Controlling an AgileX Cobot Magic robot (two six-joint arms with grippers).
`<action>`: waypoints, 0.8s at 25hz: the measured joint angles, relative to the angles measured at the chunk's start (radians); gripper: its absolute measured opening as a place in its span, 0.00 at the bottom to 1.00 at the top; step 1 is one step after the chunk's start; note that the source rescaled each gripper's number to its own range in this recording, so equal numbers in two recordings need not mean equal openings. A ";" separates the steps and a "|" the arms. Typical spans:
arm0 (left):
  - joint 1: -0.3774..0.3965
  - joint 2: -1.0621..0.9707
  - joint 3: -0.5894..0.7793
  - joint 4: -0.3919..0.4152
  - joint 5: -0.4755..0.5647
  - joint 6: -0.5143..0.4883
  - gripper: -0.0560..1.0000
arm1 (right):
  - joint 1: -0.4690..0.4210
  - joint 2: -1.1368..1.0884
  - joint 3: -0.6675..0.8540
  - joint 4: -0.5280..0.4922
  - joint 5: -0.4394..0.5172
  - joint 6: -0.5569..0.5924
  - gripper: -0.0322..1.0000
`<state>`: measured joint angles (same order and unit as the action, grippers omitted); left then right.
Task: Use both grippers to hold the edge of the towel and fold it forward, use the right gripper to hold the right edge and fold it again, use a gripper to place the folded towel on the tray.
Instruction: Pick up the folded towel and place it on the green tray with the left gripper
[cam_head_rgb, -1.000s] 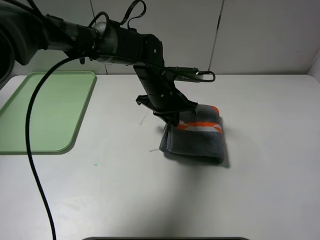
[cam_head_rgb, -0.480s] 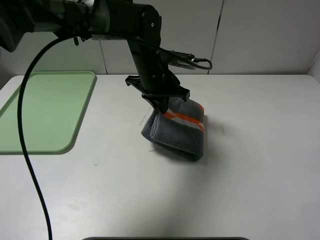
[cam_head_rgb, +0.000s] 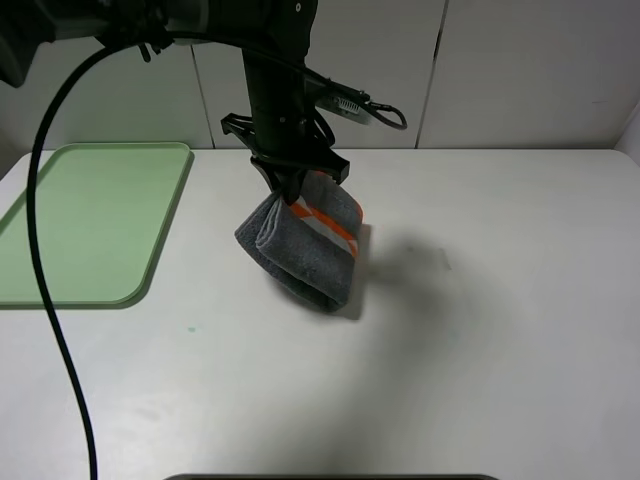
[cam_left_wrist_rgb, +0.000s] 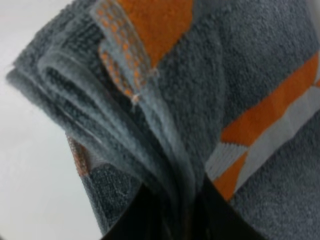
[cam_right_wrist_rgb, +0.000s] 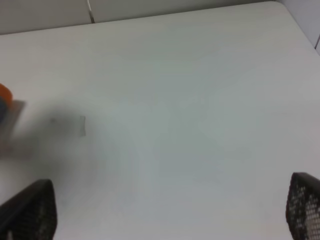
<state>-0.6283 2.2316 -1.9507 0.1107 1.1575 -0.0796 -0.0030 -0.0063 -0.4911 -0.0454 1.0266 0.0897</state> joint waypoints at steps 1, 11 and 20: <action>0.005 0.000 -0.004 0.000 0.009 0.013 0.14 | 0.000 0.000 0.000 0.000 0.000 0.000 1.00; 0.094 -0.005 -0.006 0.010 0.011 0.104 0.14 | 0.000 0.000 0.000 0.000 0.000 0.000 1.00; 0.183 -0.065 -0.009 0.013 0.011 0.150 0.14 | 0.000 0.000 0.000 0.000 0.000 0.000 1.00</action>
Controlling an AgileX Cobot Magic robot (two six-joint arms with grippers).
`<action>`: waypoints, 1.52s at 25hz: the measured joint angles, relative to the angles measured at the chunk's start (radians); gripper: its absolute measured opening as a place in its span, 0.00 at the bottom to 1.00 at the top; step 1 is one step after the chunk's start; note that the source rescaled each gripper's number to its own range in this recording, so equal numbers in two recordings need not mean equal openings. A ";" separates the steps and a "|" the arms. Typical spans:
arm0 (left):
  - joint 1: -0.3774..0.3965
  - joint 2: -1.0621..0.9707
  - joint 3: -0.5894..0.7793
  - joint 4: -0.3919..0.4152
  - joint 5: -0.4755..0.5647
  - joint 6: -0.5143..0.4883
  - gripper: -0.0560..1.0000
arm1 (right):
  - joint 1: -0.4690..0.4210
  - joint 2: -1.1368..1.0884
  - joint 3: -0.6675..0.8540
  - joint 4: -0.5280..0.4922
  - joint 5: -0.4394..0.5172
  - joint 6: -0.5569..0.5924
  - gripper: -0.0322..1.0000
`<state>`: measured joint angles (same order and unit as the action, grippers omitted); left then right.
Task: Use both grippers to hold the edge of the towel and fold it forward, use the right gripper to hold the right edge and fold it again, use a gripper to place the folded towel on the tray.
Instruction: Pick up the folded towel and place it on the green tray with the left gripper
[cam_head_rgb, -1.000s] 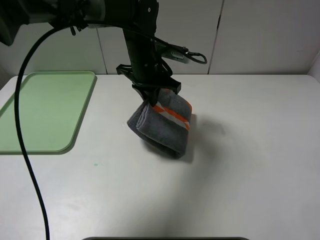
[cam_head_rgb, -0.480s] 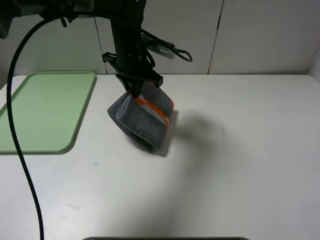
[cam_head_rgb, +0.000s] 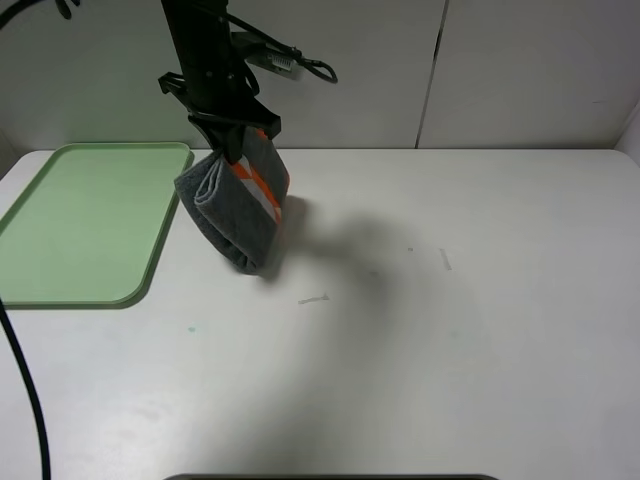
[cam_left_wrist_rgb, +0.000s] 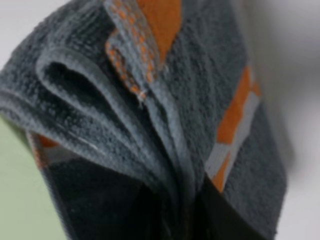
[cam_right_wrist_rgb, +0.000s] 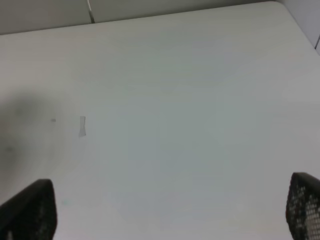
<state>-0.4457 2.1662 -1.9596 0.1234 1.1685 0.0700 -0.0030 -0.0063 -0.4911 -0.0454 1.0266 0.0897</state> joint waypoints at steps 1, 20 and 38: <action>0.010 -0.006 0.000 0.002 0.001 0.006 0.14 | 0.000 0.000 0.000 0.000 0.000 0.000 1.00; 0.249 -0.120 0.179 -0.001 0.000 0.082 0.14 | 0.000 0.000 0.000 0.000 0.000 0.000 1.00; 0.500 -0.128 0.222 -0.059 -0.029 0.144 0.14 | 0.000 0.000 0.000 0.000 0.000 0.000 1.00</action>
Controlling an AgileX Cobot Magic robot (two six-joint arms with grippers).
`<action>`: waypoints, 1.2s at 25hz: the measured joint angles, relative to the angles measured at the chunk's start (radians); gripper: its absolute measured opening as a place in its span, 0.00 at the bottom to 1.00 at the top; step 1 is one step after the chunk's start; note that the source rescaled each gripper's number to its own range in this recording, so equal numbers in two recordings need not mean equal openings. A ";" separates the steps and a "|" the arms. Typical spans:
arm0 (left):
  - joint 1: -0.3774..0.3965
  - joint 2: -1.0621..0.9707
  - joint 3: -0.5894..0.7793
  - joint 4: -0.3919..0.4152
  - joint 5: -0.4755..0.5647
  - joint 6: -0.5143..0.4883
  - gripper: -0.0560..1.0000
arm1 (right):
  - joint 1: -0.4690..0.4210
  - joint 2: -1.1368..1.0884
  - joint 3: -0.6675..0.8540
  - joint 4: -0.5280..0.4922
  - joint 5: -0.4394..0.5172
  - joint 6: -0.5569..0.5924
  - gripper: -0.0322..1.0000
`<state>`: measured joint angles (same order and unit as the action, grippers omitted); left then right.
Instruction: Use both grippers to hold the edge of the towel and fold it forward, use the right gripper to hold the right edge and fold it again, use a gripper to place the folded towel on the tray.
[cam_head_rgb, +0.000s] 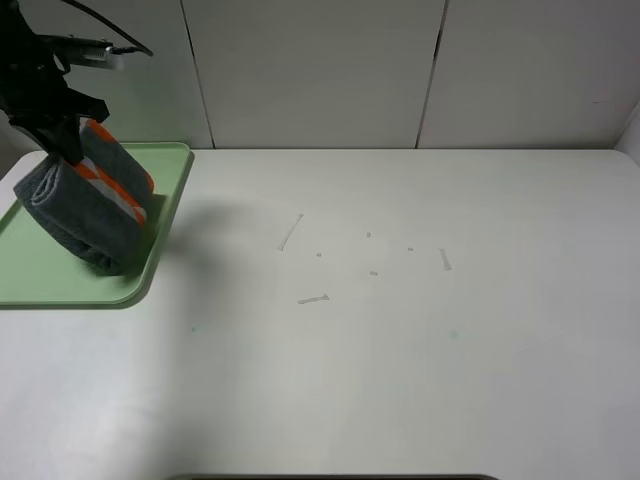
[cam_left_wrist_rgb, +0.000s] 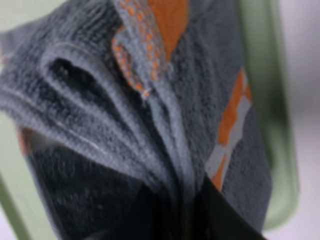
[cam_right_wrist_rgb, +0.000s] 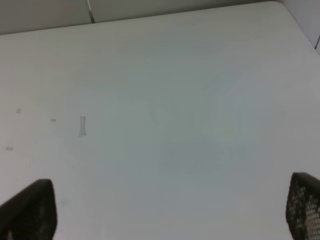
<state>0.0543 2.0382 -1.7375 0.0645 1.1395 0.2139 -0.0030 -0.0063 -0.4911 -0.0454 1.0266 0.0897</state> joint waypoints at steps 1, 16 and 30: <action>0.010 0.000 0.006 -0.001 -0.012 0.000 0.14 | 0.000 0.000 0.000 0.000 0.000 0.000 1.00; 0.077 -0.001 0.134 -0.065 -0.125 0.003 0.42 | 0.000 0.000 0.000 0.000 0.000 0.000 1.00; 0.077 -0.080 0.101 -0.040 -0.064 0.006 1.00 | 0.000 0.000 0.000 0.000 0.000 0.000 1.00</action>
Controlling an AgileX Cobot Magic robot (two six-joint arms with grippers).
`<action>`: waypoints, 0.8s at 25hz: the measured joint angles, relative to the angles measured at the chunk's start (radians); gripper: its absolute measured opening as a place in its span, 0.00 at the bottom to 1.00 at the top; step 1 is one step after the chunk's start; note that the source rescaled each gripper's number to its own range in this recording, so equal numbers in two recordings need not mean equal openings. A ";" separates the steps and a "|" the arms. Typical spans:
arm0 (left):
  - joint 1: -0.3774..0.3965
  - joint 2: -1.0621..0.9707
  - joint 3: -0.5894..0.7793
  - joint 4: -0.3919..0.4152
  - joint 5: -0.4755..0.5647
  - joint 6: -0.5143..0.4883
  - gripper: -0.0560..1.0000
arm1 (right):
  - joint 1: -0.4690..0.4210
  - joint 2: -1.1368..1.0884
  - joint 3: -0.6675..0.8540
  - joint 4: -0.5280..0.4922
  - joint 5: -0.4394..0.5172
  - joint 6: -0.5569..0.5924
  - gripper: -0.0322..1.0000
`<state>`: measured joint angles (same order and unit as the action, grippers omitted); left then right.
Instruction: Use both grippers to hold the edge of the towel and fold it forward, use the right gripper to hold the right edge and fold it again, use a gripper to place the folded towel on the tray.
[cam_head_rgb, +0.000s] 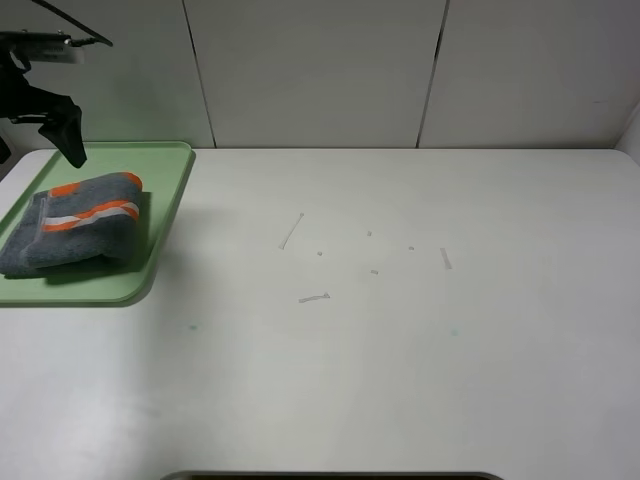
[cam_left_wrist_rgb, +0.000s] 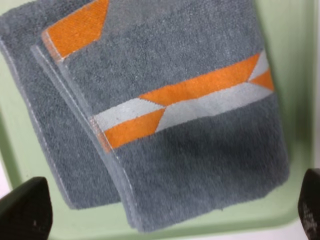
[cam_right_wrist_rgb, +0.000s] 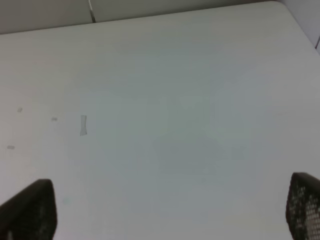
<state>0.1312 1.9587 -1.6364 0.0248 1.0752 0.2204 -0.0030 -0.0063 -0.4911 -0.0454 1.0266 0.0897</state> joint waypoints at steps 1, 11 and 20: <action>0.000 -0.006 -0.004 -0.001 0.008 0.000 1.00 | 0.000 0.000 0.000 0.000 0.000 0.000 1.00; 0.000 -0.122 -0.006 -0.032 0.094 0.001 1.00 | 0.000 0.000 0.000 0.000 0.000 0.000 1.00; 0.000 -0.328 0.133 -0.033 0.095 0.001 1.00 | 0.000 0.000 0.000 0.000 0.000 0.000 1.00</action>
<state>0.1312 1.6310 -1.5036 -0.0081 1.1702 0.2209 -0.0030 -0.0063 -0.4911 -0.0454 1.0266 0.0897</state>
